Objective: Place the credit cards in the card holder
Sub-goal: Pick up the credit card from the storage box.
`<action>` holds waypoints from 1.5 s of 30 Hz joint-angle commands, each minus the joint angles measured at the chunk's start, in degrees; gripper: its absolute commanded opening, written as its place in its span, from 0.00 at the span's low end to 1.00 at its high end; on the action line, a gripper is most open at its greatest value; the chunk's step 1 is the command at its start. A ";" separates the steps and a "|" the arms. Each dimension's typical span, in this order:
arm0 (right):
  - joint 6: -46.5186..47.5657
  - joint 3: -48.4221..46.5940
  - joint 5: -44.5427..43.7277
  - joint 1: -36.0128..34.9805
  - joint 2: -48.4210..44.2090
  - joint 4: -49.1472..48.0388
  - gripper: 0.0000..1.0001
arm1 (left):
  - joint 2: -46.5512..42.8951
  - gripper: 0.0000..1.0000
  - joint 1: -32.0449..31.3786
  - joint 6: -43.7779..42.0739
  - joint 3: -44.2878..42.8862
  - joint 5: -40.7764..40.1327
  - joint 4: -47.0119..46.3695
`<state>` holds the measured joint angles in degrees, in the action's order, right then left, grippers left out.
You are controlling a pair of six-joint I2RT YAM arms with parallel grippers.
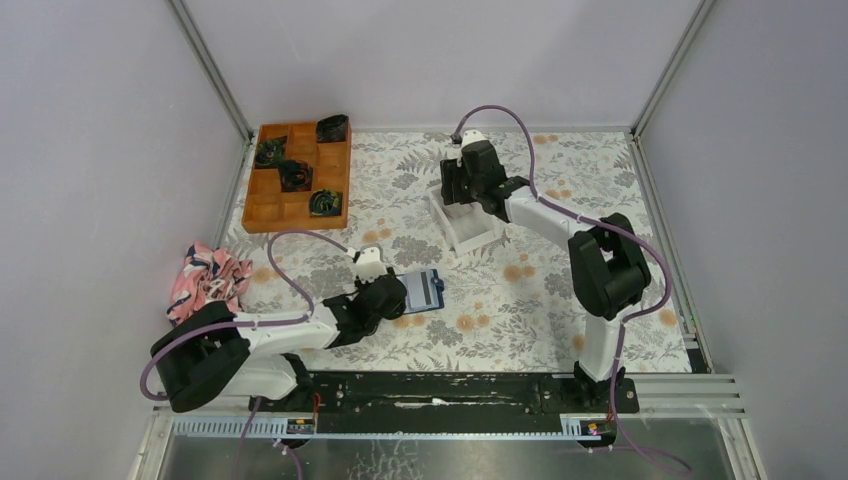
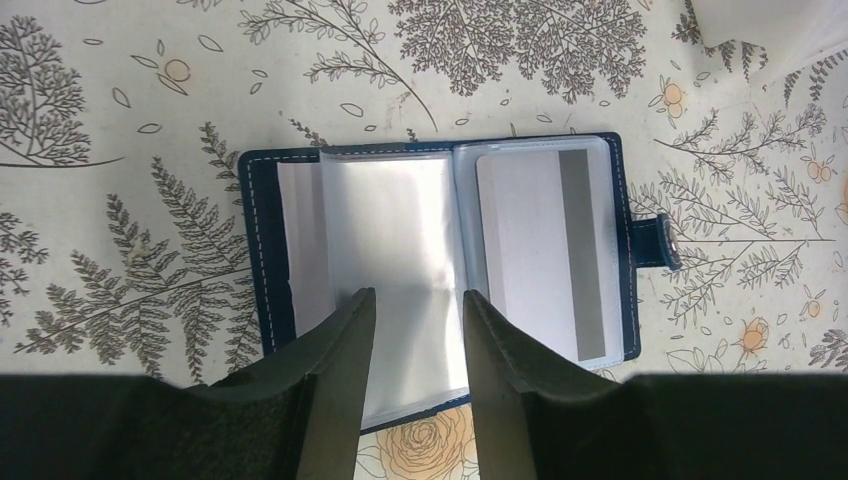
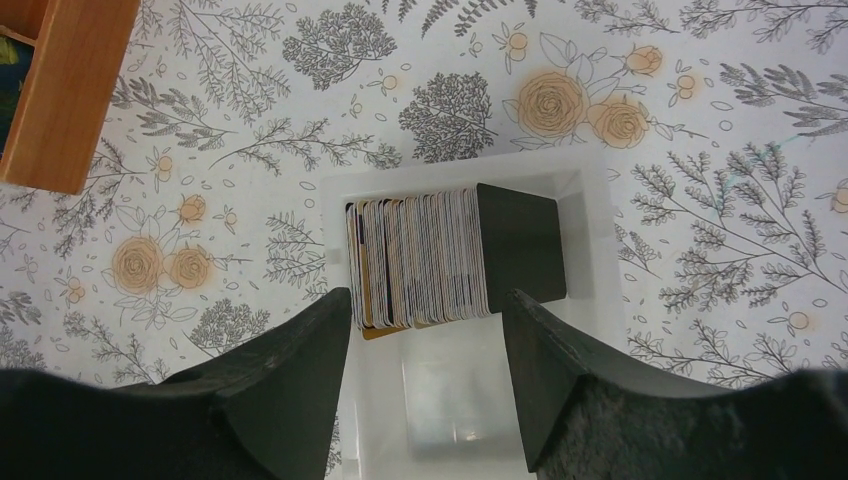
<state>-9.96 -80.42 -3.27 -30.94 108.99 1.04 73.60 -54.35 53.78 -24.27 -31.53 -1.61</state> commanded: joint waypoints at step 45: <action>-5.13 -2.95 13.72 4.57 2.85 -2.38 0.37 | 27.48 0.44 15.53 -12.03 -32.22 13.82 -10.66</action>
<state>-14.20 -83.46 7.42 -26.20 115.59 0.38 98.56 -39.68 43.13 -52.73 -20.23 -9.85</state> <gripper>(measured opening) 0.389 0.444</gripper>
